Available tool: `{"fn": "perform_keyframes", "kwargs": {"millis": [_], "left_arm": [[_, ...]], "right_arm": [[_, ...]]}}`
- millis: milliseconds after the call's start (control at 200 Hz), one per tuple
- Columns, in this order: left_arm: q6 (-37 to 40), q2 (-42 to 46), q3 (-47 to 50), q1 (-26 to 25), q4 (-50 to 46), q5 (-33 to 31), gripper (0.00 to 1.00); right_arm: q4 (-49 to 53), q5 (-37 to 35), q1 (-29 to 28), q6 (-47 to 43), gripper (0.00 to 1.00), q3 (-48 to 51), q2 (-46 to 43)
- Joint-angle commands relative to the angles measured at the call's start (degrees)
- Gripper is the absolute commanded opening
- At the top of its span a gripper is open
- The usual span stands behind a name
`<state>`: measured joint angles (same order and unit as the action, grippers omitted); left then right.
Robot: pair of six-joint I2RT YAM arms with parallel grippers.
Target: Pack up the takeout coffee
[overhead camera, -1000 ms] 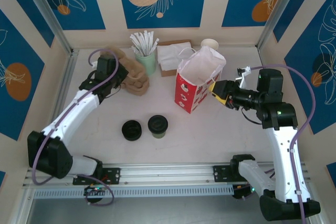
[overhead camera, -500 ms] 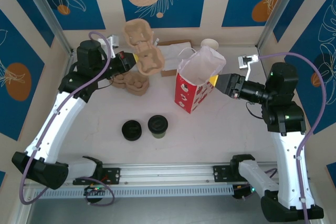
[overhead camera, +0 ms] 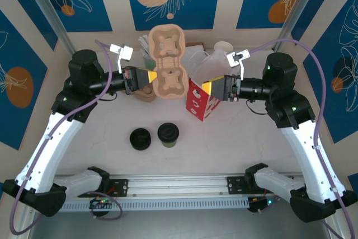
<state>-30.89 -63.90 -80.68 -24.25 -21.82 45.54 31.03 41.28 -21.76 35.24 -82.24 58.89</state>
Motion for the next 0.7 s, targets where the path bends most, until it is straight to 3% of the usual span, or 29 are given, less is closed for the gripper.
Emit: {"fn": "perform_keyframes", "kwargs": {"millis": [0,290,695], "left_arm": [[1.8,0.6,0.9,-1.2,2.8,3.8,0.02],[2.1,0.0,0.9,-3.2,4.0,4.3,0.01],[1.9,-1.0,0.7,-4.4,4.0,2.9,0.0]], "right_arm": [[0.3,-1.5,-2.2,-2.9,0.52,-2.0,1.0],[0.3,-2.0,-5.0,-3.8,0.51,-3.0,3.2],[0.6,-2.3,-6.1,-4.5,0.36,-2.7,3.7]]}}
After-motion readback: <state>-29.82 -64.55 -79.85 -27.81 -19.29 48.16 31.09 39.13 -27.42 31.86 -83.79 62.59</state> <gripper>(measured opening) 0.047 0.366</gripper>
